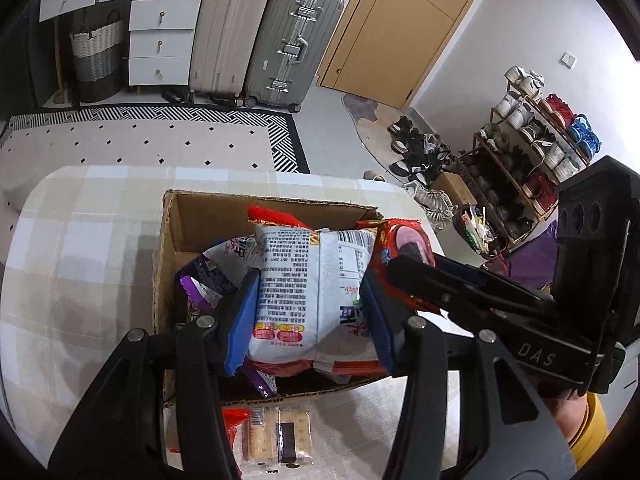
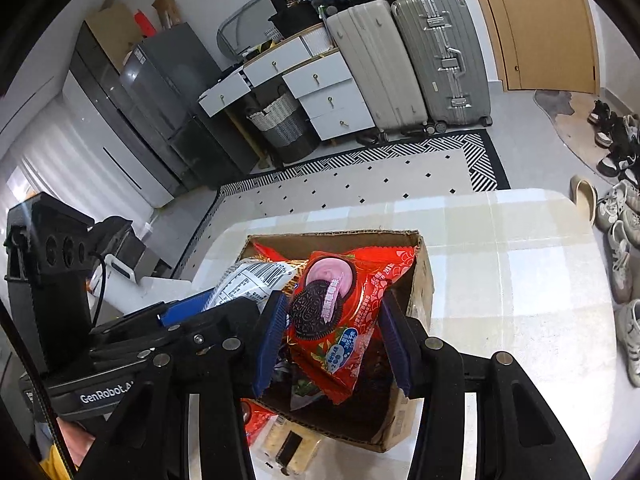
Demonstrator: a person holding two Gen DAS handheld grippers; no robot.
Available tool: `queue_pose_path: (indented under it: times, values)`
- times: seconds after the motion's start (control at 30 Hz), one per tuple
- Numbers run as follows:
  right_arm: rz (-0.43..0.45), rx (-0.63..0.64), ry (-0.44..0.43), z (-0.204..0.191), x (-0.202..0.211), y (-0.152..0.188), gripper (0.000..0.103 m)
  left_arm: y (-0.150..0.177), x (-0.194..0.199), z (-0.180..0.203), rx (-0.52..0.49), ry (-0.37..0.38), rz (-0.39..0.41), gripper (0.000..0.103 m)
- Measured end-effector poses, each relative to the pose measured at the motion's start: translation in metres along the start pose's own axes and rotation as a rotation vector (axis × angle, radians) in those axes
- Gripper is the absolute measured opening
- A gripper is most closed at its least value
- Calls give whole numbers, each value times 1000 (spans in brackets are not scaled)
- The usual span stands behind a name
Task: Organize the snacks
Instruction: 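Lower the Oreo pack and white chip bag into the box and open both tools, then pull both tools back from the box toward the two remaining packs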
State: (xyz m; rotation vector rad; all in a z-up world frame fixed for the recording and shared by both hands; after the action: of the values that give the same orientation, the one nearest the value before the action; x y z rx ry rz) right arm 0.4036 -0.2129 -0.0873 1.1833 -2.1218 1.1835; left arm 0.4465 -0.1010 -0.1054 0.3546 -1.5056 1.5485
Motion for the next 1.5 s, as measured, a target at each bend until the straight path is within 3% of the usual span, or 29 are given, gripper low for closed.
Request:
queue_pose_path:
  times: [0.3, 0.8, 1.0, 1.17, 1.5]
  values:
    - [-8, 5, 9, -4, -2, -1, 47, 5, 24, -7, 24, -45, 69, 74]
    - [-83, 6, 60, -9, -30, -3, 48, 13, 75, -28, 63, -73, 93, 76]
    - [1, 83, 108, -17, -15, -7, 52, 15, 83, -24, 45, -104, 90, 76]
    - [24, 74, 76, -20, 1, -10, 52, 19, 95, -17, -50, -239, 107, 76]
    - [109, 87, 15, -46, 56, 1, 53, 46, 140, -2, -59, -264, 133, 80]
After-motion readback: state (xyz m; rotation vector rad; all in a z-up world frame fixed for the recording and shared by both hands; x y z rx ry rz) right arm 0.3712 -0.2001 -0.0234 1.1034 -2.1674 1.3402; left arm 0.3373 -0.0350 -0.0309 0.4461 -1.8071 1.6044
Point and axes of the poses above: each gripper's, at about its wrist camera, not at the fingertips, and x roughly against the way its jaws point, z to its right, y to its underside, the point moved 5 cm from there along -x, roughly the way its jaws point, and after that the axes turned 11 degrees about -x, right-handed, at the moved point
